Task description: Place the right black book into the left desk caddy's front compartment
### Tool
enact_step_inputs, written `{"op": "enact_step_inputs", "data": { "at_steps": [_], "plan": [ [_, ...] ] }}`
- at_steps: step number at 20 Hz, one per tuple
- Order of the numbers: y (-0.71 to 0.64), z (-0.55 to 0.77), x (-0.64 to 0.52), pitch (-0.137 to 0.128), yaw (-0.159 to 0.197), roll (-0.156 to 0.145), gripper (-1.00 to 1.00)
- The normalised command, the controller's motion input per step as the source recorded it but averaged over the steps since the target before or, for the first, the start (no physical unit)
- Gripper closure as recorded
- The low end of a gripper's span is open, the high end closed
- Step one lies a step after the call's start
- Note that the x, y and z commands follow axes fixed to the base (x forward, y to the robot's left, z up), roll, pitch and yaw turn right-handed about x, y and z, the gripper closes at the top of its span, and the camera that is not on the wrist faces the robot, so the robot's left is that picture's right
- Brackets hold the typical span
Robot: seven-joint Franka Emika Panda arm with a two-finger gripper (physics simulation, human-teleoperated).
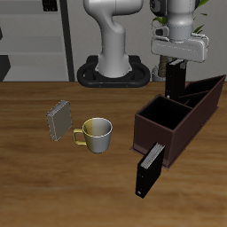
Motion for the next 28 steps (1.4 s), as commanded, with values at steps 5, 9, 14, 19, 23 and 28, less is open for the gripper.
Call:
{"op": "enact_step_inputs", "data": {
  "at_steps": [5, 9, 14, 19, 23, 28],
  "plan": [
    [0.06, 0.06, 0.08, -0.020, 0.023, 0.023, 1.00],
    [-0.01, 0.03, 0.09, -0.008, 0.007, 0.007, 1.00],
    [0.01, -0.02, 0.14, 0.010, 0.008, -0.013, 1.00],
    [0.00, 0.00, 0.11, -0.004, 0.024, -0.013, 1.00],
    [-0.08, 0.00, 0.11, 0.006, 0.013, -0.019, 1.00],
    [-0.06, -0.14, 0.13, 0.020, 0.006, -0.031, 1.00]
  ]
}}
